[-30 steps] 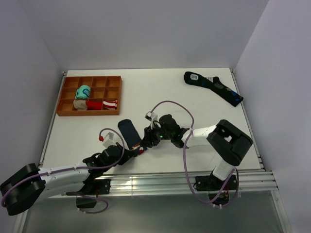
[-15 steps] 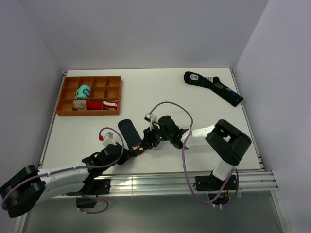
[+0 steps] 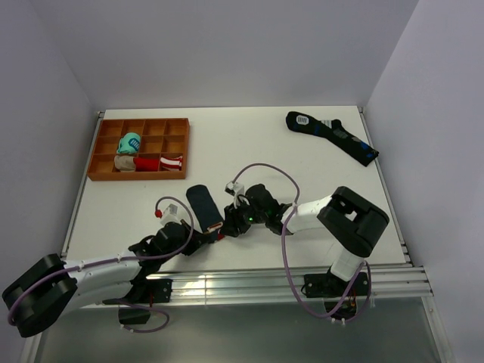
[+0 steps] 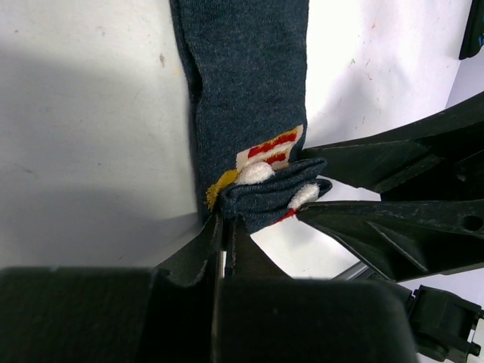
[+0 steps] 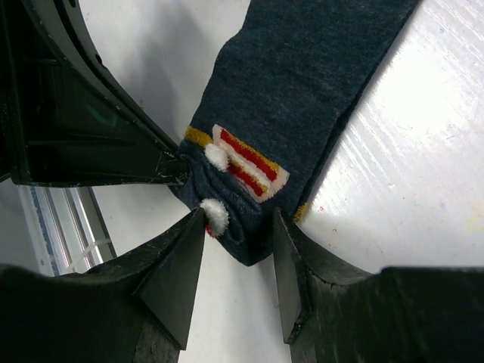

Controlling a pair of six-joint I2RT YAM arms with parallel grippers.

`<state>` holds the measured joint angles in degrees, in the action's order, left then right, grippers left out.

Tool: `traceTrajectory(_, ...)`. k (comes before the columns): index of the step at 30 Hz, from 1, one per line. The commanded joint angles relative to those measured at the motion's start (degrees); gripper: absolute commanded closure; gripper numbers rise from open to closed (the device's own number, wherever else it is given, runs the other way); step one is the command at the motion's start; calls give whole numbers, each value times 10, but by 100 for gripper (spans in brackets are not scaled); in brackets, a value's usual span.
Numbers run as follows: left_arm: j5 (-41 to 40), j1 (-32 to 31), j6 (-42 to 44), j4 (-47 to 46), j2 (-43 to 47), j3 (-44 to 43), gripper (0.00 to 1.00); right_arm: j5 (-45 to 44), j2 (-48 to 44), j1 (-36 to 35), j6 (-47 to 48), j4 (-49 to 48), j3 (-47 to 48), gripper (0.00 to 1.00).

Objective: Roll the socks
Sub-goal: Roll the sock at the center of the board.

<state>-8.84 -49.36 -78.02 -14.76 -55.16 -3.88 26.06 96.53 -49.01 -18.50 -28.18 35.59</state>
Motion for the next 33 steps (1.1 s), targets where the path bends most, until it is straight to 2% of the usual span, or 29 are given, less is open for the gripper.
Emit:
traceTrajectory(1,9,6,25,31,-31,50,100,-7,-21,-6,-2,-25,-9,52)
traceTrajectory(5,17,8,25,14,-50,48,100,-13,-17,-8,-7,-13,-4,55)
traceTrajectory(7,20,8,24,8,-52,48,100,-13,-12,-7,-10,-1,3,61)
traceTrajectory(11,20,8,28,10,-48,48,100,-16,3,-7,-24,41,27,84)
traceTrajectory(13,19,8,30,11,-37,49,100,-31,9,-7,-31,79,44,89)
traceTrajectory(16,16,8,40,16,-14,52,99,-34,17,-7,-37,135,71,90)
traceTrajectory(19,8,8,50,32,24,54,89,-41,44,-6,-50,209,111,94)
traceTrajectory(25,-13,8,76,83,127,58,66,-15,92,13,-80,325,175,95)
traceTrajectory(33,-42,5,108,61,193,77,61,-17,141,22,-65,493,285,95)
